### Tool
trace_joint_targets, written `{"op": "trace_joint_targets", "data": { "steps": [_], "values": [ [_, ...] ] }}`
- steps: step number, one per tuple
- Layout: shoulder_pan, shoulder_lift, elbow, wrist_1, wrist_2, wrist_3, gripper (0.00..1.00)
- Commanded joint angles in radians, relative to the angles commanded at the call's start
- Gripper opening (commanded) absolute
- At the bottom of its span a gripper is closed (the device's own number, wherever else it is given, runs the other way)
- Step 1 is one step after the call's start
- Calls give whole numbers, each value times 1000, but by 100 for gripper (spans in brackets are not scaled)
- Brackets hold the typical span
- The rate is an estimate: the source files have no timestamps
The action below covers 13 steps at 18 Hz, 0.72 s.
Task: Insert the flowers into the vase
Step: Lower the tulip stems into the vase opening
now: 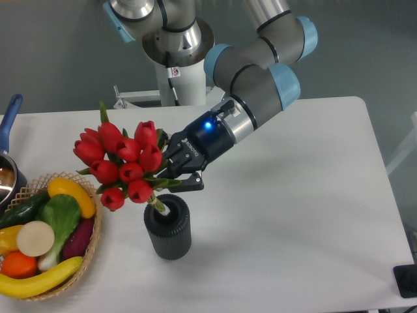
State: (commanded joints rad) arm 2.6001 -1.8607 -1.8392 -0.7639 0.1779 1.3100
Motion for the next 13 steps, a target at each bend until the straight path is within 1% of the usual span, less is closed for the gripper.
{"op": "trace_joint_targets", "data": {
  "steps": [4,9,13],
  "values": [
    [-2,-24,0,2,2,2,21],
    [-3,-78,11,3,2,5,21],
    [-2,-106,5,3,3,5,22]
  ]
}}
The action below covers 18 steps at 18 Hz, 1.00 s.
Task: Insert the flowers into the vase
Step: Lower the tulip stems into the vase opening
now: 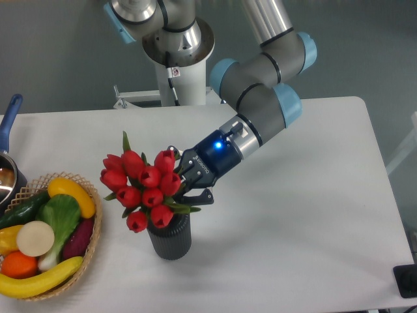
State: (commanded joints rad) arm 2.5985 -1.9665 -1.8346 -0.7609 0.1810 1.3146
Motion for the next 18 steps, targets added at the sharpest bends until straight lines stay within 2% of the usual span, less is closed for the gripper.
{"op": "trace_joint_targets", "data": {
  "steps": [13,17,18],
  "values": [
    [18,-40,-38,-2,0,29,27],
    [26,-40,-40,0,0,31,42],
    [29,-40,-40,0,0,32,55]
  ]
}}
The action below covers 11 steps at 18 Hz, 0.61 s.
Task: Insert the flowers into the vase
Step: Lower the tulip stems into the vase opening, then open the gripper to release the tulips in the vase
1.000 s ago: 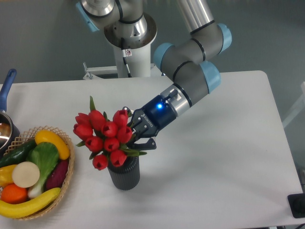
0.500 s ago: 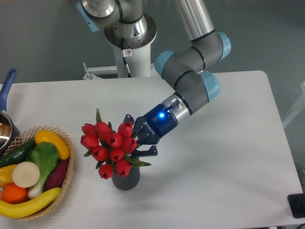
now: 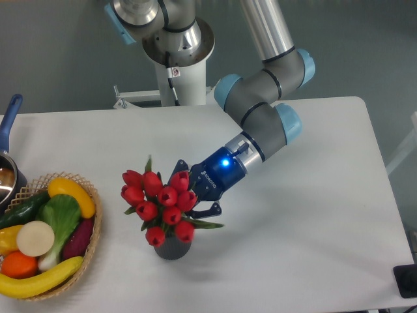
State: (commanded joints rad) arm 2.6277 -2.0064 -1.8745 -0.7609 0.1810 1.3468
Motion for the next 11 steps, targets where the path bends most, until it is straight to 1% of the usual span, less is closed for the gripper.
{"op": "trace_joint_targets", "data": {
  "steps": [1,2,4,7,9,11],
  "values": [
    [6,3,0,0,2,0,79],
    [9,5,0,0,2,0,81],
    [8,5,0,0,3,0,88],
    [8,6,0,0,15,0,94],
    [9,9,0,0,17,0,100],
    [11,18,3,0,18,2,100]
  ]
}}
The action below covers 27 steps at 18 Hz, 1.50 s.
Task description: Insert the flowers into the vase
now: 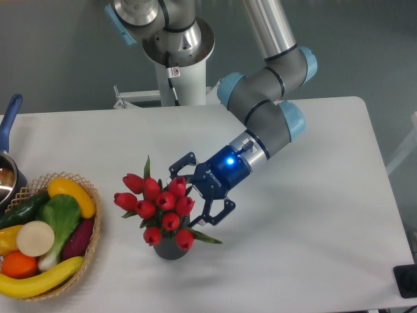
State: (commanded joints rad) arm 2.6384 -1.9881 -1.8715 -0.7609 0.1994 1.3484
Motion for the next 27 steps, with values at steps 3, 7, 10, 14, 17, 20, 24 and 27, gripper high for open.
{"op": "trace_joint_targets", "data": {
  "steps": [3,7,10,14,17,20,24,27],
  "values": [
    [26,46,8,9,43,2,100],
    [57,121,-3,6,277,2,100],
    [107,184,-11,5,343,0,100],
    [175,274,3,3,553,2,100],
    [227,293,41,-2,658,64,100],
    [270,328,84,-9,705,87,100],
    [294,362,120,-141,954,229,100],
    [349,396,152,-297,989,418,100]
  ]
}}
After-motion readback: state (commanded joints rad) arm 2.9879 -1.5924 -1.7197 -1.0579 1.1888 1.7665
